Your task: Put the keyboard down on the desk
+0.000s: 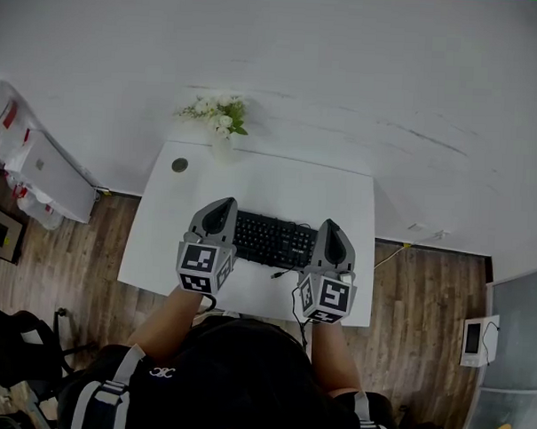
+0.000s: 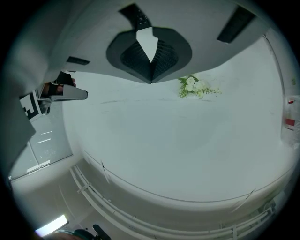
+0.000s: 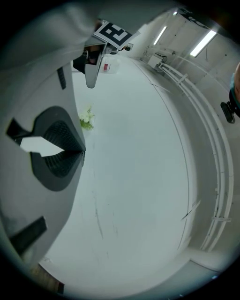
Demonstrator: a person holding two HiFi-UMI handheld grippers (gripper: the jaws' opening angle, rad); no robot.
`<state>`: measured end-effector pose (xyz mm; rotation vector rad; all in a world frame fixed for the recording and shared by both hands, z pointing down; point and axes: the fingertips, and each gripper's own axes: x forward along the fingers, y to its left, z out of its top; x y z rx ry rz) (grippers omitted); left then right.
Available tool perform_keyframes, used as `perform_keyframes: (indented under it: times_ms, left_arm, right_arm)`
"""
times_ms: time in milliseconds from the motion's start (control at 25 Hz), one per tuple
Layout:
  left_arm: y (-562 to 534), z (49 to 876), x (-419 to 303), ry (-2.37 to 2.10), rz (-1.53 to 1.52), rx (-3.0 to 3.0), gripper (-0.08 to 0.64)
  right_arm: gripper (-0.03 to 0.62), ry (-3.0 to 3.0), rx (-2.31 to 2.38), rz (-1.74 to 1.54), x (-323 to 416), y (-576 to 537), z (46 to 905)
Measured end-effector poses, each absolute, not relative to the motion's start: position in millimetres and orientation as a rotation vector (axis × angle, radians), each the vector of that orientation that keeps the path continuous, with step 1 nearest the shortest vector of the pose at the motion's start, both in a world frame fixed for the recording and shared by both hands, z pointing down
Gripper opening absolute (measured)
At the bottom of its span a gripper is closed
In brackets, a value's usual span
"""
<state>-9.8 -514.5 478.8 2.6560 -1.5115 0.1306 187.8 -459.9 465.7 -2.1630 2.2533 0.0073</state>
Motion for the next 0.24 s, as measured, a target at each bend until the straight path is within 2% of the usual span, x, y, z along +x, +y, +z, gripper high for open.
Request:
perform_keyframes:
  times_ms: [240]
  left_arm:
    - [-507.1,478.7,-7.5,-1.508,0.135,2.66,0.0]
  right_arm:
    - [-0.003,2.249,-2.162,-0.009,190.4,-454.5,467.2]
